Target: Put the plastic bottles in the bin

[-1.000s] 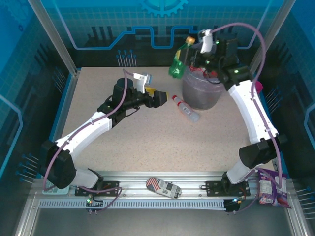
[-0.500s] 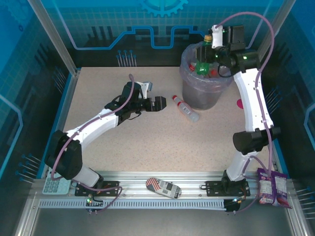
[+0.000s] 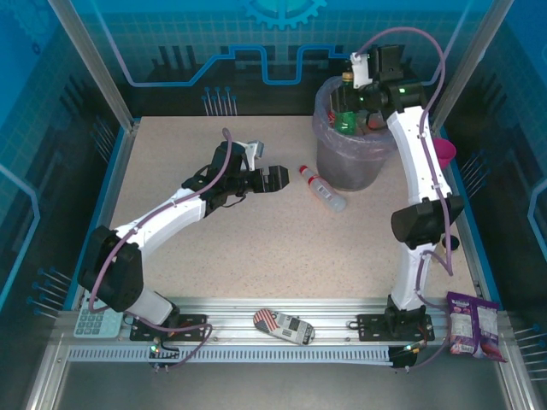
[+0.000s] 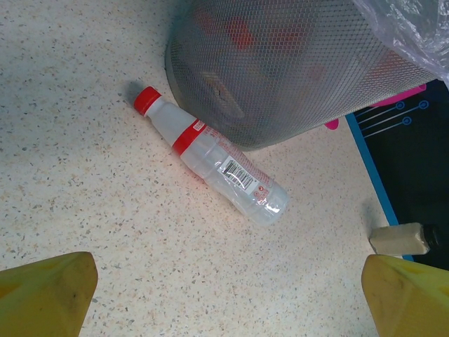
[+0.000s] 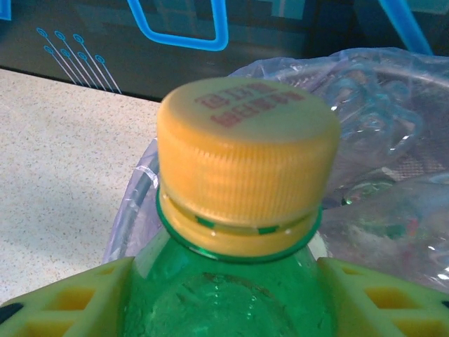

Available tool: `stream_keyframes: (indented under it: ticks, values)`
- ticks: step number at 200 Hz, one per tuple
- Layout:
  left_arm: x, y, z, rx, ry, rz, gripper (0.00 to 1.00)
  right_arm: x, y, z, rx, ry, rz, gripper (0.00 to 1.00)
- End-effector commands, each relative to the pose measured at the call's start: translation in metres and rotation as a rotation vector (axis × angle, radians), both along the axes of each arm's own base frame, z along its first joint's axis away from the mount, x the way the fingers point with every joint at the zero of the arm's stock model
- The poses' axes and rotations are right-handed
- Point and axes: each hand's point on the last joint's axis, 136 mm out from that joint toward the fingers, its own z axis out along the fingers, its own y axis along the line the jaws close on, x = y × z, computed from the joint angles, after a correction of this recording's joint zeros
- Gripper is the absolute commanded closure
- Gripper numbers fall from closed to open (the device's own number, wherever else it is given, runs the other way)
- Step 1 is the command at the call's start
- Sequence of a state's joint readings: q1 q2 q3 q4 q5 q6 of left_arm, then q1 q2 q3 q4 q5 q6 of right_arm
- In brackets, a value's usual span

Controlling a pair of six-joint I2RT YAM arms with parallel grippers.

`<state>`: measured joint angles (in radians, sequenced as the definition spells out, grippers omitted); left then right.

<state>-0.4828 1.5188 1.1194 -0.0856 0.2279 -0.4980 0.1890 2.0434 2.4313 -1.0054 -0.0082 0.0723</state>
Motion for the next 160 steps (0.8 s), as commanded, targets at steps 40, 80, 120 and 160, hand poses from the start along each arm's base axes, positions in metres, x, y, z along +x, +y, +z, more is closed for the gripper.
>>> stream_keyframes:
  ticks: [40, 80, 120, 160]
  values:
    - [0.004, -0.005, 0.001, -0.007, 0.015, 0.001, 0.02, 0.005, 0.002, -0.031, -0.009, 0.086, 0.014, 0.19]
    - [0.005, -0.006, -0.002, -0.007, 0.022, -0.004, 0.02, 0.001, -0.012, 0.008, 0.0, 0.004, -0.014, 0.16]
    - [0.008, -0.011, -0.003, -0.02, 0.028, -0.013, 0.02, -0.014, -0.018, 0.04, 0.034, -0.057, -0.024, 0.25]
    - [0.01, -0.015, -0.006, -0.028, 0.056, -0.019, 0.01, -0.03, 0.0, 0.046, 0.073, -0.056, 0.029, 0.33]
